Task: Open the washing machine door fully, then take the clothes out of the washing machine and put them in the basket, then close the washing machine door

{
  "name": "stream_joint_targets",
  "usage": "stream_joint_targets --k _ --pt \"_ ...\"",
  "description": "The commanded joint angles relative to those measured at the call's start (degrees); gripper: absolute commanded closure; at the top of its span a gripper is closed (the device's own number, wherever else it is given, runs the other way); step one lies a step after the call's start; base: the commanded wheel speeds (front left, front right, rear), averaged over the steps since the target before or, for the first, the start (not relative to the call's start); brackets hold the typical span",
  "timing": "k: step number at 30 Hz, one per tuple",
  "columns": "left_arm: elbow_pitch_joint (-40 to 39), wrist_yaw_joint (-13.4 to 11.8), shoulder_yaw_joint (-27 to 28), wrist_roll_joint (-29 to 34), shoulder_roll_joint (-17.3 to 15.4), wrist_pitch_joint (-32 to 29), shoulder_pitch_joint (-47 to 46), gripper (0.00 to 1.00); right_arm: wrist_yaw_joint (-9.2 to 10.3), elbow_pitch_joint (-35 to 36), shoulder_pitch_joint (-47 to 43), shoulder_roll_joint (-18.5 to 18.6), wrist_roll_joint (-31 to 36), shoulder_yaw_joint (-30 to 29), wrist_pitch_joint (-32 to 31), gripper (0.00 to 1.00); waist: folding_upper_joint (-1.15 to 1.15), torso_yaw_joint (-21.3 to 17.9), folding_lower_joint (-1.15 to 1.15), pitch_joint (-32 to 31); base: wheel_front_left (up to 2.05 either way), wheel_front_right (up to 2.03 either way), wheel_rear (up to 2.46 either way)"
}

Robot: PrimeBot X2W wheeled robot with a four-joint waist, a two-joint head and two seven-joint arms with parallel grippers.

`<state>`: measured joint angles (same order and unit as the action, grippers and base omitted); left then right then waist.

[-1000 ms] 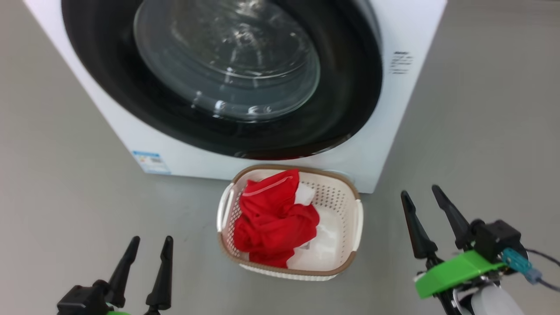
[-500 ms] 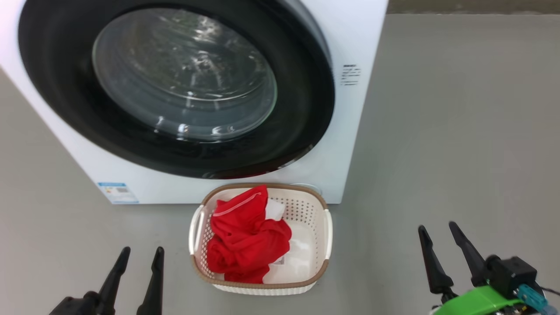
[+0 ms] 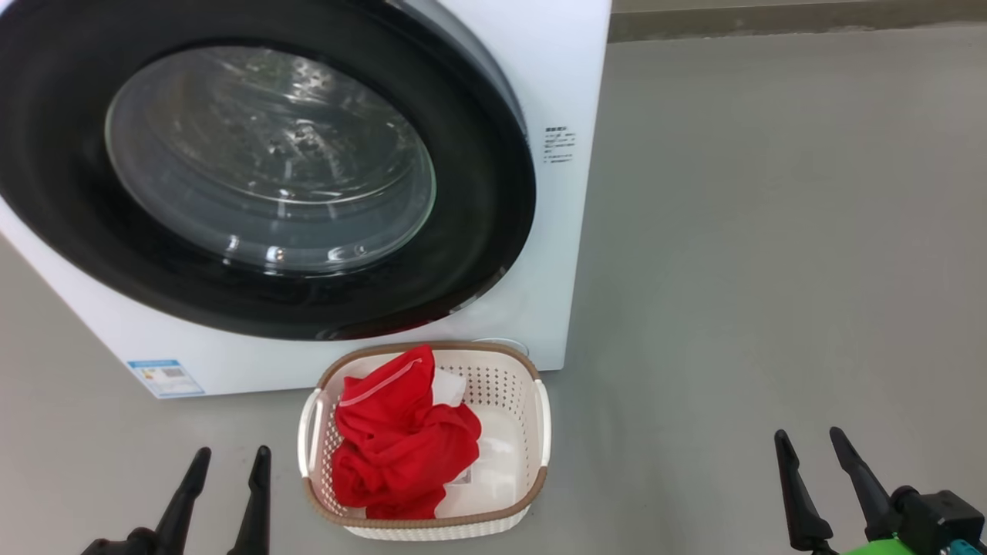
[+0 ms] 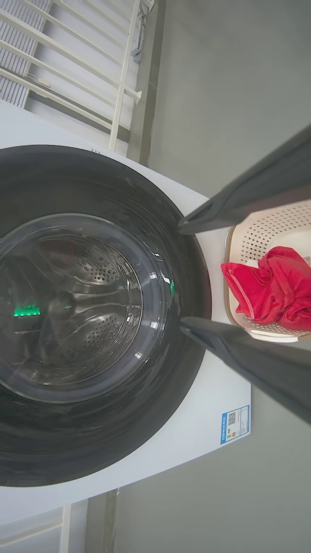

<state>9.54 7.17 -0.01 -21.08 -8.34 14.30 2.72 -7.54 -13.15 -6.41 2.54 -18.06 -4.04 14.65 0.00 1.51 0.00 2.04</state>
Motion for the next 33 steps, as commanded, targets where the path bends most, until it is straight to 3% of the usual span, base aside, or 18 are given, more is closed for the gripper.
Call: stream_joint_targets --k 1,23,24,33 --pt "-1.79 0.32 2.28 0.49 -1.04 0.7 -0.52 0.0 0.05 1.53 0.49 0.49 0.27 0.93 0.35 0.0 0.0 -0.44 0.0 -0.21 0.0 0.0 0.0" --pt "-1.33 0.32 2.6 -1.52 -0.35 0.7 -0.75 0.0 0.05 1.75 0.77 0.34 -0.69 0.82 0.35 0.0 0.0 0.27 0.0 -0.03 0.0 0.0 0.0" --pt "0.18 -0.03 0.4 -1.46 0.28 -0.04 0.02 1.0 -0.01 0.11 -0.49 -0.5 -0.19 -0.58 -0.01 1.0 0.0 0.25 0.0 -0.02 0.0 0.0 0.0" --pt "4.01 -0.07 -0.39 -2.89 2.4 -0.59 0.69 1.0 -0.01 -3.88 -0.42 -1.54 -1.73 -0.5 -0.42 1.0 0.0 0.22 0.01 -0.06 0.0 0.0 0.0"
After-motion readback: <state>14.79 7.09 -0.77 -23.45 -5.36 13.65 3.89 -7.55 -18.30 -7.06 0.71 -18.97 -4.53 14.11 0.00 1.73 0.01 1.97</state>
